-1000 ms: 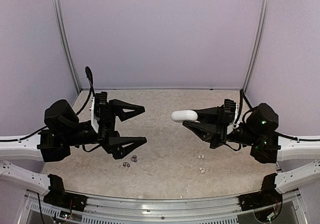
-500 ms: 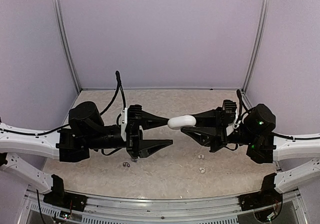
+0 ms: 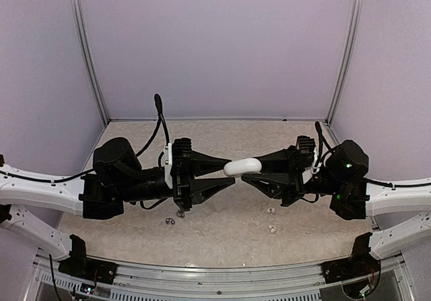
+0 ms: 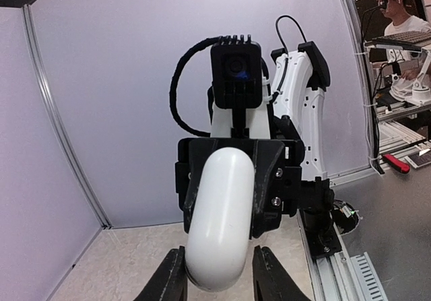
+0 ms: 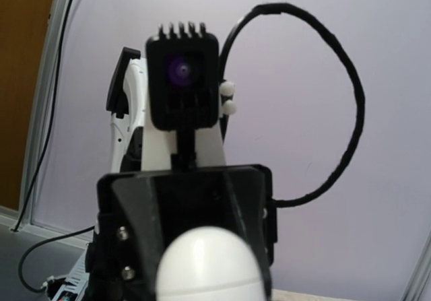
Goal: Insert the wireless bluetooth earbuds into the charging case
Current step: Pass from the right arm to the left
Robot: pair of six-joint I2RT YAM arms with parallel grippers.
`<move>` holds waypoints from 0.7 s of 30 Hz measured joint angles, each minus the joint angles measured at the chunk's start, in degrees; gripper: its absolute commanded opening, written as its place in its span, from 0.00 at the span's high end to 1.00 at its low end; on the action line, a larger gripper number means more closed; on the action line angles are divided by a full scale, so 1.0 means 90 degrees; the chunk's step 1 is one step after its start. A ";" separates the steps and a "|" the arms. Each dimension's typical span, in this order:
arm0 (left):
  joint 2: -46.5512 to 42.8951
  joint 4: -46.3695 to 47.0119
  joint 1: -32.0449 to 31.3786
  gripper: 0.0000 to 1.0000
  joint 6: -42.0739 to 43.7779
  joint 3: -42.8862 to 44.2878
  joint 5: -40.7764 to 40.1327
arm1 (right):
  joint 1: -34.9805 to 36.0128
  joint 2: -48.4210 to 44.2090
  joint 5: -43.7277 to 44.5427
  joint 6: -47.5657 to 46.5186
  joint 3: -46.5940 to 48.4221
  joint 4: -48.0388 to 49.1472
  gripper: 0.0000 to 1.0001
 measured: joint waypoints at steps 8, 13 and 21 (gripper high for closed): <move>0.0012 -0.0022 0.0000 0.87 0.0083 0.0063 -0.0056 | -0.0007 0.0005 -0.0044 0.0126 0.0000 0.0100 0.64; -0.0007 -0.0636 0.0022 0.88 0.0148 0.0296 -0.0058 | -0.0012 -0.0134 0.0078 -0.0002 0.0002 -0.0265 0.44; -0.0398 -0.2739 0.0374 0.89 0.0279 0.0828 -0.0032 | -0.0012 -0.0789 0.0435 -0.0743 0.0563 -0.2567 0.40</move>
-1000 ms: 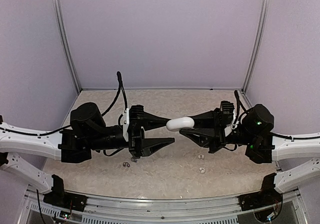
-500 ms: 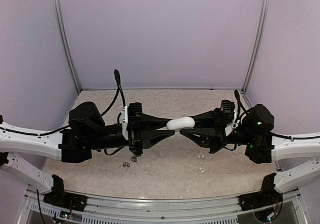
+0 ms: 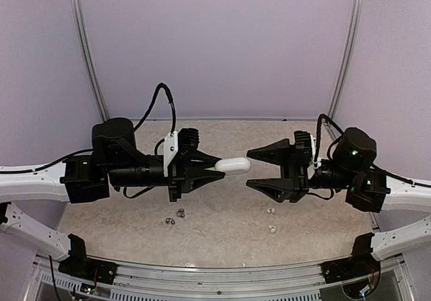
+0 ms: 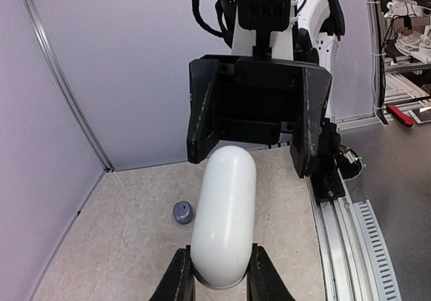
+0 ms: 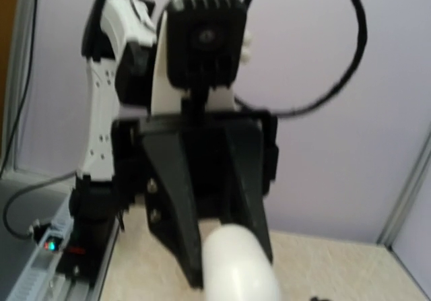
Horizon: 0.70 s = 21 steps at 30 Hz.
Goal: Insert the wireless bluetooth earbuds into the charging case
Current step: Pass from the right arm to the left, then pass from the left arm to the right
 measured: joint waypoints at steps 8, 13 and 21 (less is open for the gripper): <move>-0.0083 -0.1426 0.0143 0.90 0.0078 0.0469 0.0104 | 0.0000 0.0316 0.0180 -0.0466 0.0923 -0.1741 0.45; -0.0007 -0.1870 0.0151 0.90 0.0129 0.0554 0.0129 | 0.0002 0.0551 0.0284 -0.0617 0.1107 -0.2334 0.51; 0.0100 -0.2147 0.0182 0.90 0.0194 0.0627 0.0141 | 0.0002 0.0678 0.0333 -0.0758 0.1263 -0.2837 0.61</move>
